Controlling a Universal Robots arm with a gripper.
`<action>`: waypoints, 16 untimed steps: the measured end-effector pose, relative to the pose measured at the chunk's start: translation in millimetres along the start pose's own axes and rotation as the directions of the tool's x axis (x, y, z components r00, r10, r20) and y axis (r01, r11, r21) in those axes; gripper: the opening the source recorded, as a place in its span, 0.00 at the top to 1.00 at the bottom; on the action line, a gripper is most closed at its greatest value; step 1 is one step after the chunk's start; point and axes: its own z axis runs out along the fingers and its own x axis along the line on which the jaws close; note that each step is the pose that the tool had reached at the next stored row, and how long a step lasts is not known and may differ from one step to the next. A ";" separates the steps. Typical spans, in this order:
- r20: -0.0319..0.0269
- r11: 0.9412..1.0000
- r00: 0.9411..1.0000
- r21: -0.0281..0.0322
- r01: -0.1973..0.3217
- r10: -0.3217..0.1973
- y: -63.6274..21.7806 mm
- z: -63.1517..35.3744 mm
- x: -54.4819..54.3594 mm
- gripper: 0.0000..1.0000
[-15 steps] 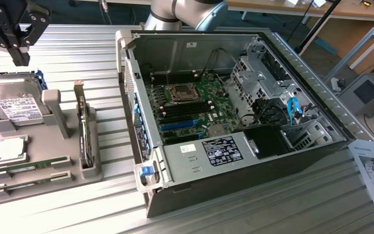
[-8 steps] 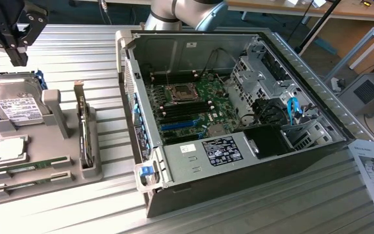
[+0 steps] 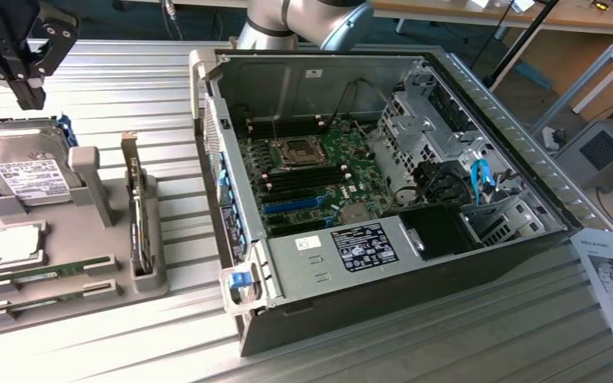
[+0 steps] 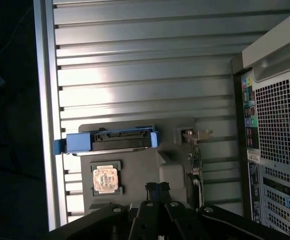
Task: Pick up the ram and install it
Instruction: 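Reach for the ram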
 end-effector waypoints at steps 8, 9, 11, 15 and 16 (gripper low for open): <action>0.000 1.000 1.000 0.000 0.000 0.000 -10.2 -0.5 -0.8 0.89; 0.000 1.000 1.000 0.000 0.000 0.000 -12.0 -0.6 -1.0 0.89; 0.000 1.000 1.000 0.000 0.000 0.000 -15.2 -0.7 -1.2 0.89; 0.000 1.000 1.000 0.000 0.000 0.000 -21.4 -0.9 -1.7 0.89; 0.000 1.000 1.000 0.000 0.000 0.000 -22.7 -1.0 -1.8 0.89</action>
